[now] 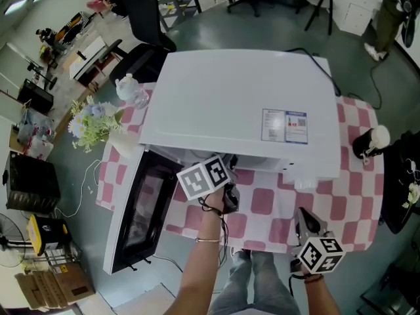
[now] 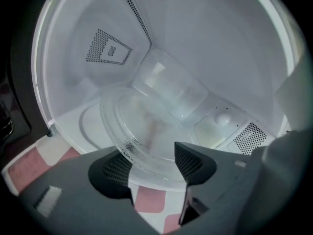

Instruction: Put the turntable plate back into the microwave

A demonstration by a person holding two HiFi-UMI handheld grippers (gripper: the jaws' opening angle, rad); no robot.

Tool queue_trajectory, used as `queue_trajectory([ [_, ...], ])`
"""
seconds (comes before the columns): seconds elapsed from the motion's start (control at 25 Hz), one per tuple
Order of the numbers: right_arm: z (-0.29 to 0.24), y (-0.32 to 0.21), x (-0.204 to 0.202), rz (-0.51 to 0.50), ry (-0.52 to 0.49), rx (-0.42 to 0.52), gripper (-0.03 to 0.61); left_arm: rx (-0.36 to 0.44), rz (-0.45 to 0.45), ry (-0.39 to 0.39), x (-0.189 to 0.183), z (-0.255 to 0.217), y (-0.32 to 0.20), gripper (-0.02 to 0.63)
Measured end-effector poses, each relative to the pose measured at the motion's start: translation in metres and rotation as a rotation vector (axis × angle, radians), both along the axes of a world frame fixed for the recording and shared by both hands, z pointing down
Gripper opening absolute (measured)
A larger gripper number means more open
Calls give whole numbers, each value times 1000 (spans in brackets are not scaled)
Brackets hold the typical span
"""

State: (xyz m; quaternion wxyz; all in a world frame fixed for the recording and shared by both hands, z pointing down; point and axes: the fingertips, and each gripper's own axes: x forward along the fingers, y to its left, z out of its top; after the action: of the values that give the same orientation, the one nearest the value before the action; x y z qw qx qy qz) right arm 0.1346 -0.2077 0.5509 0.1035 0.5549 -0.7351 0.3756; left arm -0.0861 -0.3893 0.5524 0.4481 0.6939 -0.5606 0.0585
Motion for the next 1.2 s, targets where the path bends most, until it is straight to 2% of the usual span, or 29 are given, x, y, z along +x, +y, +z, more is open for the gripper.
queue_trajectory([
  [0.32,-2,1,1,4,2,-1,11,-27,50,-41,2,0,5,293],
  [0.68,0,7,-5,-1,-1,-7,11,-82,148,-101,0,1,12,327],
  [1.2,0,14,-7,-3,2,-16,11,-101,156,-160,0,3,20,336],
])
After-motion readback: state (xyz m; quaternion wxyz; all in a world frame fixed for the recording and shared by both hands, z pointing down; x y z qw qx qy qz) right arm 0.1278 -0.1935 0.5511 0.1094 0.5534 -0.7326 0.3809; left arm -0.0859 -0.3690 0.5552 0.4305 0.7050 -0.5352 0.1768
